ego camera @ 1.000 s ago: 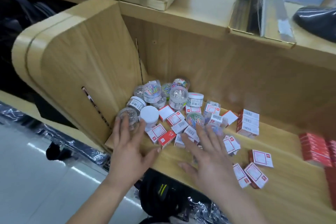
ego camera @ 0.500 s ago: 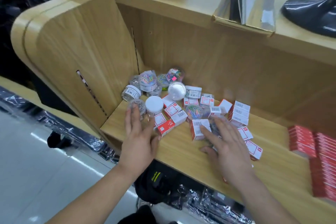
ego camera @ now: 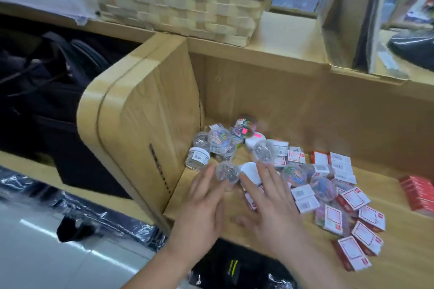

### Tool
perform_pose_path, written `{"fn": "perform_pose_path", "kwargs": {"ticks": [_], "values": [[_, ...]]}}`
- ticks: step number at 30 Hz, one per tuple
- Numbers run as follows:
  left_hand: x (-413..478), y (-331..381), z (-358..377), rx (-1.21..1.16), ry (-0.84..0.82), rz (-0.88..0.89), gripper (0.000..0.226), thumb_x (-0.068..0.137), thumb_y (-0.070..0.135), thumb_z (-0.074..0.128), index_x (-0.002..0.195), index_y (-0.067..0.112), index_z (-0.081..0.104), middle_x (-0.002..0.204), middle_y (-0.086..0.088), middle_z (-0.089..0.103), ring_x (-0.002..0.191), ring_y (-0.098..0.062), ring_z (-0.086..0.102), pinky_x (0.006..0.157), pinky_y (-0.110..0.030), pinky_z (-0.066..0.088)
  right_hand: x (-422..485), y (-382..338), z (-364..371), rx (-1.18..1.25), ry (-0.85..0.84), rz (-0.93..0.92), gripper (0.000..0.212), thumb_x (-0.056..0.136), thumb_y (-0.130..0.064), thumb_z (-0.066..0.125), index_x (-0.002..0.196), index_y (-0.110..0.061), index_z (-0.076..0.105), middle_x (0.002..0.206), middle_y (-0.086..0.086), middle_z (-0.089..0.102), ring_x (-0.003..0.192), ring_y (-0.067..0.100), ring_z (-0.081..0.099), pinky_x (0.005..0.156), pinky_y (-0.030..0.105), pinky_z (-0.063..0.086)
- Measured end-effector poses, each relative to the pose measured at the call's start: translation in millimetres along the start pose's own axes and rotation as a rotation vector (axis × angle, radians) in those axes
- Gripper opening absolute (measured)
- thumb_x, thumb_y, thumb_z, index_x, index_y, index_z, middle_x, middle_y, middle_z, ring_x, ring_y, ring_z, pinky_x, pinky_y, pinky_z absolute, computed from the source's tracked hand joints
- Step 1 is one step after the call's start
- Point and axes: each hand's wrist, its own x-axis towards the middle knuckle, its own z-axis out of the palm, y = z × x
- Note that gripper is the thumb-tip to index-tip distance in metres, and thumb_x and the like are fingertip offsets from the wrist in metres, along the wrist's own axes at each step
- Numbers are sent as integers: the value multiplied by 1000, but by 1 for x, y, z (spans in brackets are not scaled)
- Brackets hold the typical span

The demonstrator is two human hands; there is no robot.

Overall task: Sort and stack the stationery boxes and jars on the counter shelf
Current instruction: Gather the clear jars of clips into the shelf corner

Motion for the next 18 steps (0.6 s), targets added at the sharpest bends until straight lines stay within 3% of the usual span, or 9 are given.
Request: {"fn": "perform_pose_path", "kwargs": {"ticks": [2, 5, 7, 10, 12, 14, 16, 18], "values": [[9, -13, -10, 85, 13, -66, 69, 88, 13, 62, 152, 27, 41, 171, -5, 4, 158, -26, 8, 124, -42, 27, 18, 1, -2, 33, -8, 21, 105, 64, -67, 79, 152, -41, 29, 169, 3, 8, 156, 25, 4, 121, 57, 20], [30, -23, -10, 115, -98, -195, 87, 90, 32, 66, 162, 25, 17, 168, -8, -22, 156, -24, -18, 128, -38, 7, 46, 6, -18, 98, 30, 30, 94, 70, -77, 62, 152, -43, 33, 169, -3, 9, 156, 20, -4, 123, 53, 14], [44, -27, -5, 89, -137, -247, 95, 92, 41, 65, 163, 25, 4, 167, -10, -26, 156, -24, -20, 128, -36, 3, 63, 10, -28, 31, -22, 19, 91, 71, -83, 48, 151, -44, 33, 168, -8, 3, 155, 16, -12, 124, 51, 9], [54, -31, 5, 39, -139, -322, 105, 87, 55, 66, 162, 35, -6, 168, 1, -25, 156, -21, -10, 127, -36, 11, 77, 14, -32, -66, -169, -51, 95, 68, -89, 45, 151, -49, 26, 167, -12, -9, 152, 15, -24, 124, 53, -1], [54, -31, 6, -87, -135, -371, 116, 80, 59, 71, 154, 54, -18, 167, 13, -26, 157, -14, 2, 123, -35, 26, 78, 16, -28, -91, -227, -88, 90, 66, -89, 44, 149, -56, 27, 168, -10, -5, 152, 20, -23, 123, 52, -6], [54, -30, 5, -158, -116, -378, 122, 76, 58, 76, 145, 65, -24, 168, 14, -20, 156, -13, 13, 117, -33, 35, 76, 21, -26, -111, -265, -91, 84, 68, -88, 37, 146, -59, 29, 168, -8, 0, 153, 25, -20, 122, 52, -9], [56, -32, 4, -135, -103, -367, 125, 72, 60, 80, 144, 67, -23, 170, 11, -15, 154, -14, 24, 113, -32, 40, 73, 29, -25, -150, -293, -75, 79, 70, -84, 35, 145, -58, 33, 168, -7, 7, 154, 30, -12, 122, 56, -5], [60, -31, 3, -125, -107, -345, 127, 68, 59, 83, 145, 68, -18, 170, 11, -14, 148, -11, 36, 109, -26, 42, 70, 39, -26, -187, -269, -75, 72, 70, -79, 48, 138, -56, 42, 164, -2, 25, 153, 36, 9, 120, 64, 14]]}}
